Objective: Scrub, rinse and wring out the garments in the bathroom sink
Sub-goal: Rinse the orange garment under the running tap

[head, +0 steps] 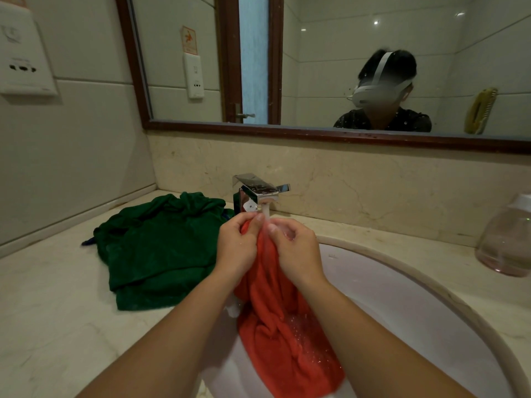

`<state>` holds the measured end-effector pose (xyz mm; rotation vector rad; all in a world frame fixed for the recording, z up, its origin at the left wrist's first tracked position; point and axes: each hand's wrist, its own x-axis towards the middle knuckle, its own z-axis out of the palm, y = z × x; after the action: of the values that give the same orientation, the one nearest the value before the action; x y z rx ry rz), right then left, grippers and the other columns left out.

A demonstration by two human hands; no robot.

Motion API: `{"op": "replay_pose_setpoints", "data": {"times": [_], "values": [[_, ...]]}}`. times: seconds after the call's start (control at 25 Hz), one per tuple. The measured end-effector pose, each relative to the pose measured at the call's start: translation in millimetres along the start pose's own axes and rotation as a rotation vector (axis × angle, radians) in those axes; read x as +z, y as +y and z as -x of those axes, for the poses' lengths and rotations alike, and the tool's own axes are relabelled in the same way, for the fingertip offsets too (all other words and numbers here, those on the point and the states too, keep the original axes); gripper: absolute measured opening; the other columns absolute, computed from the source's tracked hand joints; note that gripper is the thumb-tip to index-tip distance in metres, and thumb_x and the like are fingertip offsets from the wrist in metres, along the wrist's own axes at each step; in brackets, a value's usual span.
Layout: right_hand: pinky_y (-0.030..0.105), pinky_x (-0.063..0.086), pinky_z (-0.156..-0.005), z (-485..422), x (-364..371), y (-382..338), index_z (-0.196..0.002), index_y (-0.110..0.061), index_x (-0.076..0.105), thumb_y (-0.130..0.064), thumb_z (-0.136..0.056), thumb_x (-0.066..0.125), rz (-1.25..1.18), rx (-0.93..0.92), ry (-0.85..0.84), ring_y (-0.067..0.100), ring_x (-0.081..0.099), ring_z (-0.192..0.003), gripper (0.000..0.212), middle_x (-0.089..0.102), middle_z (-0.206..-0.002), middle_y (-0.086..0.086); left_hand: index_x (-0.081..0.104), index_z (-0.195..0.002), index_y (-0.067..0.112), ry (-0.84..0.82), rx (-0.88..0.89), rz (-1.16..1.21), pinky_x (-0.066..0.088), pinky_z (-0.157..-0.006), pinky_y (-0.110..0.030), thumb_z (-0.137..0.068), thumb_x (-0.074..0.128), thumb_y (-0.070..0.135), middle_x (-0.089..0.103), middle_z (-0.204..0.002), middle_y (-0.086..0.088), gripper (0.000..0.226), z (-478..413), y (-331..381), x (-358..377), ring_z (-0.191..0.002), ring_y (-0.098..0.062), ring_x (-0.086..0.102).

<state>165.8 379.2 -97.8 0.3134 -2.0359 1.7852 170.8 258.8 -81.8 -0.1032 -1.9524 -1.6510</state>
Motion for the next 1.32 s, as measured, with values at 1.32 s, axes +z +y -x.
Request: {"op": "replay_pose_setpoints", "data": {"times": [1.32], "values": [[0.026, 0.051, -0.082, -6.2, -6.2, -19.5, -0.096, -0.019, 0.079, -0.020, -0.097, 0.068, 0.100, -0.014, 0.189, 0.009, 0.069, -0.089, 0.011, 0.076, -0.090, -0.008, 0.073, -0.091, 0.025, -0.059, 0.020, -0.105, 0.045, -0.068, -0.010, -0.097, 0.066, 0.040, 0.072, -0.084, 0.012, 0.018, -0.7, -3.0, -0.5, -0.075, 0.008, 0.062]]}}
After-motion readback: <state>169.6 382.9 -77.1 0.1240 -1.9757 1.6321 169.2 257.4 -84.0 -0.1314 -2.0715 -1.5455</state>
